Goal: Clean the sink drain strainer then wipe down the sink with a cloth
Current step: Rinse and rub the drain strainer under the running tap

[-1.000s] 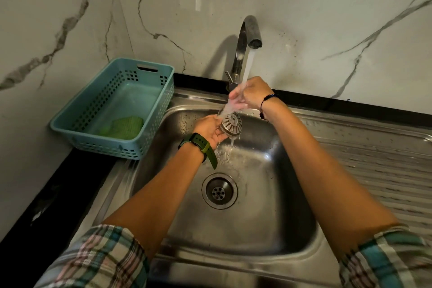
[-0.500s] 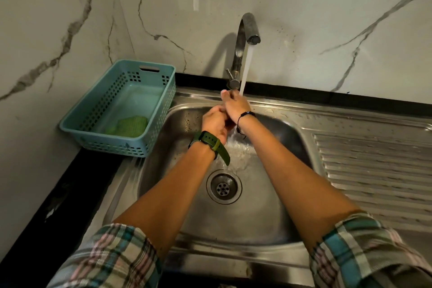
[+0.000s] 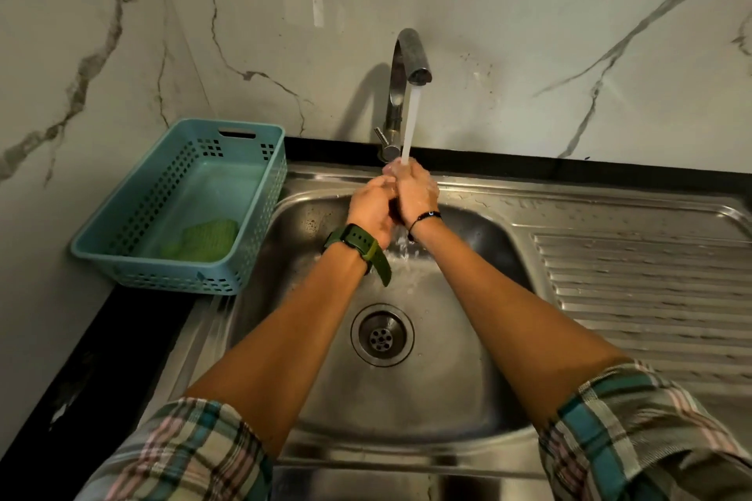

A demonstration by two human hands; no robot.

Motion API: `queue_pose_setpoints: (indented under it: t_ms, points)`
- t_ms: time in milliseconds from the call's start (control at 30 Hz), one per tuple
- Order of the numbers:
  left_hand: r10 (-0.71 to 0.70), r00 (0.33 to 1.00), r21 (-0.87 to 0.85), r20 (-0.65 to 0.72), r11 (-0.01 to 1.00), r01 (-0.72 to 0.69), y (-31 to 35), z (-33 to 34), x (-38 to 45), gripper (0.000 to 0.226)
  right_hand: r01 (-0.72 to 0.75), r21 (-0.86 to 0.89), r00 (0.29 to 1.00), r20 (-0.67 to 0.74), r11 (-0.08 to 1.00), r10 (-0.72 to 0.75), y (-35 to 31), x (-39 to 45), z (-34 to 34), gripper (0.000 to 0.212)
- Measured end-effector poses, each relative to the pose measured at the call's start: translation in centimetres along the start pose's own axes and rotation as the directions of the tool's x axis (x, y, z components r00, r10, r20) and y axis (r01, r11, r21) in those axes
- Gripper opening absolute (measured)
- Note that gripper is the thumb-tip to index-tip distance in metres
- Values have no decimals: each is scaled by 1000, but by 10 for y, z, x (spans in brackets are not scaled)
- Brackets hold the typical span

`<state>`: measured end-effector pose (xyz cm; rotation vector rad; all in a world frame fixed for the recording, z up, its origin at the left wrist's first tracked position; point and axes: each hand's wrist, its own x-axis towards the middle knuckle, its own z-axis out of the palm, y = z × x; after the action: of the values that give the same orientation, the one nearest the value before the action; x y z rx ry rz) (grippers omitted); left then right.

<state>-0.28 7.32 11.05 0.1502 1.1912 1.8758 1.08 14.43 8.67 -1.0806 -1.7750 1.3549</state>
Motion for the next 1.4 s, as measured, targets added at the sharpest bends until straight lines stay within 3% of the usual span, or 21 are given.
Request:
queue_pose_setpoints:
  t_ms: [100, 133, 233, 333, 433, 500, 533, 567, 633, 700, 733, 800, 867, 933, 967, 1033, 1100, 1200, 1267, 1333, 1400]
  points:
    - [160, 987, 69, -24, 985, -158, -12, -9, -2, 32, -397, 223, 916, 38, 890, 399, -27, 5, 1, 37]
    - [152, 988, 65, -11, 986, -151, -12, -10, -4, 32, -427, 252, 902, 58, 868, 427, -31, 3, 3, 37]
    - [2, 1000, -20, 28, 1000, -2, -2, -5, -7, 28, -145, 34, 989, -16, 989, 146, -23, -13, 5, 33]
    - [-42, 994, 81, 96, 996, 35, 14, -1, -5, 28, 65, 188, 997, -46, 980, -57, -9, -24, 3, 19]
    - [24, 996, 259, 84, 965, -45, 12, 0, -4, 35, -219, 445, 967, -18, 868, 253, -18, -11, 3, 27]
    - [117, 990, 199, 74, 971, -130, 4, -6, -4, 38, -420, 567, 881, 66, 709, 469, -26, 1, 4, 35]
    - [124, 989, 137, 83, 981, -134, 1, -9, -3, 38, -442, 559, 872, 83, 701, 483, -27, 5, 4, 37]
    - [103, 990, 78, 98, 991, -111, 0, -11, 0, 34, -417, 472, 894, 58, 777, 445, -28, 5, 5, 36]
    - [30, 994, 31, 103, 999, -33, 5, -7, 3, 25, -176, 223, 977, -82, 959, 198, -20, -3, 5, 30]
    - [12, 995, 84, 94, 996, -20, 11, -5, 6, 22, 16, 202, 996, -87, 979, 1, -8, -14, 7, 20]
    - [24, 994, 95, 110, 995, -34, 11, -5, 8, 23, 6, 276, 996, -83, 961, 18, -4, -13, 7, 19]
    - [38, 985, 62, 169, 997, -50, 8, -11, 7, 31, -247, 540, 955, -6, 804, 298, -7, -2, 4, 24]
    - [5, 978, -1, 209, 1000, -5, 5, -16, 7, 34, -464, 566, 866, 131, 681, 482, -14, 4, 8, 33]
    - [-64, 979, -13, 195, 998, 68, 10, -17, 8, 37, -353, 289, 924, -44, 890, 380, -13, 0, 7, 41]
    - [-66, 981, 15, 181, 998, 64, 11, -17, 11, 35, -158, 145, 968, -171, 977, 182, -7, -4, 6, 42]
    - [15, 983, 91, 186, 995, -32, 12, -16, 14, 23, 36, 123, 988, -156, 992, -16, 1, -11, 3, 42]
    - [90, 979, 219, 185, 967, -131, 7, -16, 12, 25, -200, 285, 979, 21, 938, 203, -10, -5, 3, 49]
    - [124, 971, 496, 205, 842, -212, 1, -17, 10, 32, -523, 487, 847, 206, 700, 490, -24, -2, 3, 48]
    - [56, 966, 513, 253, 839, -184, 6, -16, 9, 29, -468, 407, 884, 201, 785, 423, -19, -3, -1, 42]
    - [-17, 962, 348, 273, 934, -82, 14, -12, 6, 28, -304, 302, 952, 135, 903, 275, -5, -6, -5, 39]
    - [13, 979, 275, 202, 959, -69, 19, -5, 5, 29, -165, 335, 985, 97, 928, 140, 1, -10, -7, 28]
